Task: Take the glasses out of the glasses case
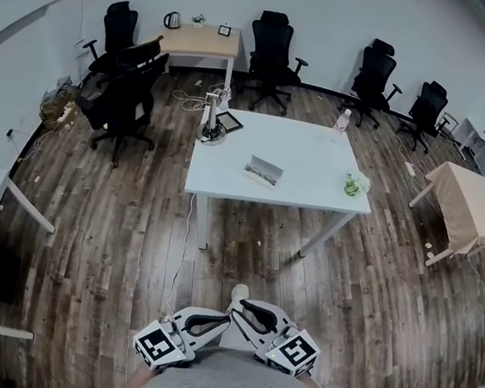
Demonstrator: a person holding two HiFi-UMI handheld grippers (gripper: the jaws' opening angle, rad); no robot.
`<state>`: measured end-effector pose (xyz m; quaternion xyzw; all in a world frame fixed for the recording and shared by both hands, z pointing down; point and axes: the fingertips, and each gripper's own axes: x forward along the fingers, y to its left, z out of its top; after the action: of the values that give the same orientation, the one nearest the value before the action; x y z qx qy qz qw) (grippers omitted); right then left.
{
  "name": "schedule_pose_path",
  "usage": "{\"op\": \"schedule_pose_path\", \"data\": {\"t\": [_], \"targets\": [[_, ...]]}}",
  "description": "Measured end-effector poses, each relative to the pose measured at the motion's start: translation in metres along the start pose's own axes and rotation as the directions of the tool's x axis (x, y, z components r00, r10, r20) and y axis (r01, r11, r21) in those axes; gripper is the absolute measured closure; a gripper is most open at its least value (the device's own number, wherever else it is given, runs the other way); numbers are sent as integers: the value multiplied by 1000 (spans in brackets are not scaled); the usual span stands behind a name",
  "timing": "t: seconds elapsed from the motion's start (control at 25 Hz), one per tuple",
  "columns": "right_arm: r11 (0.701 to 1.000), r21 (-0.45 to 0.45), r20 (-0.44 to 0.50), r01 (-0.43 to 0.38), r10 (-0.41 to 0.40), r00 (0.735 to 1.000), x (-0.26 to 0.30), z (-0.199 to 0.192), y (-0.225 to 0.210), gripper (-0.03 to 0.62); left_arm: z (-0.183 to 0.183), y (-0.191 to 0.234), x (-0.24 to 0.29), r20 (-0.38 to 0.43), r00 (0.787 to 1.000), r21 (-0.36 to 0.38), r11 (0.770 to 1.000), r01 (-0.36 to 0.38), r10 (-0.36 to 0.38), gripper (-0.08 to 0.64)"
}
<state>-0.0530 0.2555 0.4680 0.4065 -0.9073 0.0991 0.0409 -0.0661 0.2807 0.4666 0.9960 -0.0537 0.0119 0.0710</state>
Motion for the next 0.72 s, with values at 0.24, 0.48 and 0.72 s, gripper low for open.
{"op": "schedule_pose_path", "data": {"t": [0.24,0.48,0.72], "targets": [[1000,-11,24,15,-14,1000,26,23,-51,503,17,57,23,18,1000,-13,1000,-23,23,548],[999,-25,49,47,-45,998,45,35,-102,503,23,96,51,30,999,1,1000,-11,11,548],[997,-14,29,79,-78,997,56,38,-151,503,26,139,76,25,1000,-17,1000,-10,10,548]]}}
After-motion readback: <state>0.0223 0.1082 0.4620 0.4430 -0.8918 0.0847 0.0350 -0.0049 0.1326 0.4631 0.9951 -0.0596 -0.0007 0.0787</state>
